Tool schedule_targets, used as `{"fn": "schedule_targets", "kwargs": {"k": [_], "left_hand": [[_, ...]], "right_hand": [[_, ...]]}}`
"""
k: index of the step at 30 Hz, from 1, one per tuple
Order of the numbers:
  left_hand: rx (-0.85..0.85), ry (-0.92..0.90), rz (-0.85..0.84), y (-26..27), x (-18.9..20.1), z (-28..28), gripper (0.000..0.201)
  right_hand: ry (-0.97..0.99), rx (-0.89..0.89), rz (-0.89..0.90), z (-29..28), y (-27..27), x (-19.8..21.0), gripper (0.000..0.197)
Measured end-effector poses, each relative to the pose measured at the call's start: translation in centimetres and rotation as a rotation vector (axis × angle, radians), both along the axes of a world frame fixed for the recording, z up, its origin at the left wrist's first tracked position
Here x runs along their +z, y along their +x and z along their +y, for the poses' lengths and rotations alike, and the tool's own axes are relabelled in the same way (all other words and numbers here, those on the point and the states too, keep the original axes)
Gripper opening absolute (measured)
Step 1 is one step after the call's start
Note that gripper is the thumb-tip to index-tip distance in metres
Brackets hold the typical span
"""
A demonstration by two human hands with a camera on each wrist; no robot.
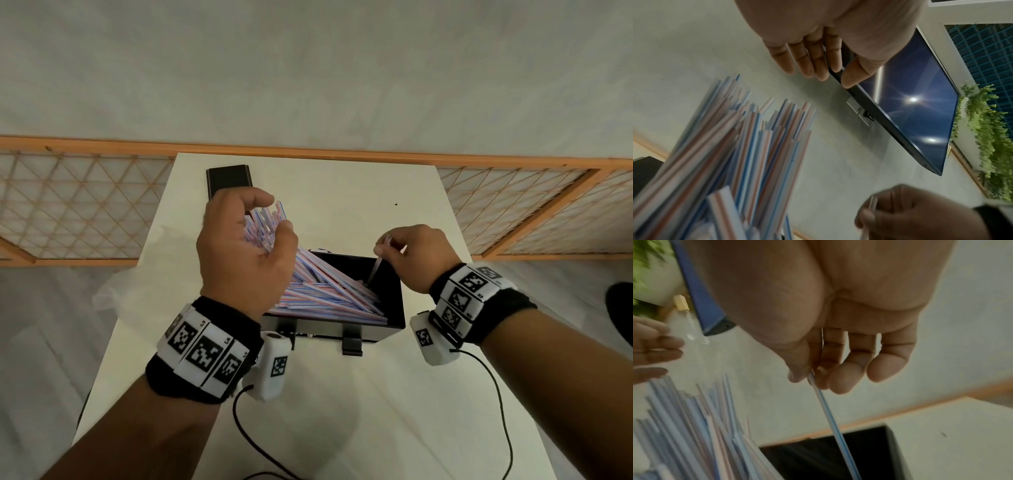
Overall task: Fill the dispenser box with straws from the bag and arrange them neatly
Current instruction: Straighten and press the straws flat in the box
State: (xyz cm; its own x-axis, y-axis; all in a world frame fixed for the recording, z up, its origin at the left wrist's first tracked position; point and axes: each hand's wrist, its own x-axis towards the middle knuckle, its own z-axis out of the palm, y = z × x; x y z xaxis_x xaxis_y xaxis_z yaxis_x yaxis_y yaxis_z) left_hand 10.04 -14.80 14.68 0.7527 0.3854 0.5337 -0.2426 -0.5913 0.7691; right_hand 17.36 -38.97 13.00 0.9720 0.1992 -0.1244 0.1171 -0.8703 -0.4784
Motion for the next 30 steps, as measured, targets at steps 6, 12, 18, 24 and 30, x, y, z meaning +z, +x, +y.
{"fn": "schedule_targets", "kwargs": {"k": [6,12,18,24,30], "left_hand": [[0.044,-0.134,-0.023,-0.3,-0.4,0.3,0.024],[0.093,-0.649,-0.045,0.5,-1.9,2.4,0.039],[-0.130,-0.884,0.336,1.3,-6.1,4.0,0.090],[-0.506,-0.774,0.457,3.1,-6.4,4.2,0.123],[-0.569,-0.653,0.495,4.6,-5.8,3.4,0.100]], "right_hand": [[0.098,0.331,-0.259,2.5,-2.0,3.5,0.015],[-0.004,0.328,0.137,5.2,-3.8,-1.1,0.042],[-0.133,0.207,0.318,5.6,-2.5,-5.2,0.074],[0.002,0.157,0.308,7.6,-2.5,-5.8,0.069],[0.114,0.107,0.260,7.7,-2.7,-6.4,0.080]]}}
